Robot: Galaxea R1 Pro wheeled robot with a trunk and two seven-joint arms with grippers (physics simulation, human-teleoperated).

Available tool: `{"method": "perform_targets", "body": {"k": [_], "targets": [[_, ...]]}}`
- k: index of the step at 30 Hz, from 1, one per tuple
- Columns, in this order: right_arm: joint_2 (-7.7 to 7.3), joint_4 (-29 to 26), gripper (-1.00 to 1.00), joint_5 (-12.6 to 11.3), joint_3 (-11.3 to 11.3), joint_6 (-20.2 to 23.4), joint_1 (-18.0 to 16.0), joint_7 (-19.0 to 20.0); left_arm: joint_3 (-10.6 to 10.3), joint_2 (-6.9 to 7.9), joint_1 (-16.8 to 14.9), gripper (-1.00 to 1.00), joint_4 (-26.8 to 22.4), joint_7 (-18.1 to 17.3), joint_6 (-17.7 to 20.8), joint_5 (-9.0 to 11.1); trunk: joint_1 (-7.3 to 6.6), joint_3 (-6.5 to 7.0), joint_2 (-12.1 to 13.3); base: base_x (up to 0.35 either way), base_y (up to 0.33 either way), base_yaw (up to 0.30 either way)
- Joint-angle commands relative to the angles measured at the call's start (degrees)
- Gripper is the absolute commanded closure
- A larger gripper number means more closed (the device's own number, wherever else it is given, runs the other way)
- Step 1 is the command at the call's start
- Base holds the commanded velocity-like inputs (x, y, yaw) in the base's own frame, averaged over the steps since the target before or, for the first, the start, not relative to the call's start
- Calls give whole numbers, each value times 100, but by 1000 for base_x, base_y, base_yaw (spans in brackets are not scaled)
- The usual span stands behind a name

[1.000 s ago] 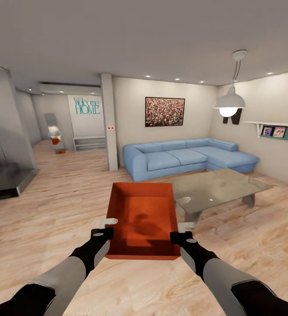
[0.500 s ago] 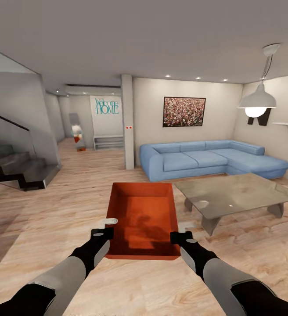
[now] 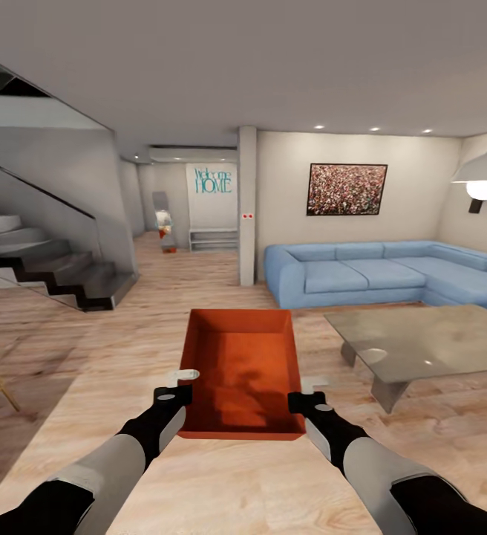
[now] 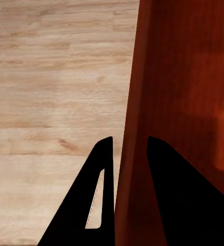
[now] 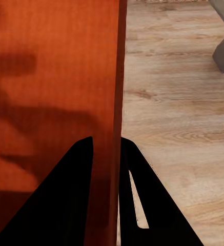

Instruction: Move the two storage containers from the living room to the garage. In the garage, place one container on the floor and stack the other container on top of it (either order is fine).

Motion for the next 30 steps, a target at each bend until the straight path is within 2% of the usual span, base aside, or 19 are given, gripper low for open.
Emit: {"method": "perform_targets", "body": {"k": [1,19,23,30], "targets": [[-4,17,100,-97,35,-12,0,-37,300,7,-10,100,-60,72,-26,-137,1,-10,-8,0,0,273],[-3,17,100,-96,35,-12,0,-37,304,-2,-9,100,-60,72,-26,-137,1,-10,-8,13,0,273],[-4,17,100,-93,38,-12,0,-35,304,5,-10,100,-60,72,-26,-137,1,-10,-8,187,0,269],[-4,17,100,-90,35,-12,0,-28,302,6,-9,100,-55,72,-26,-136,1,-10,-8,312,0,40]]}}
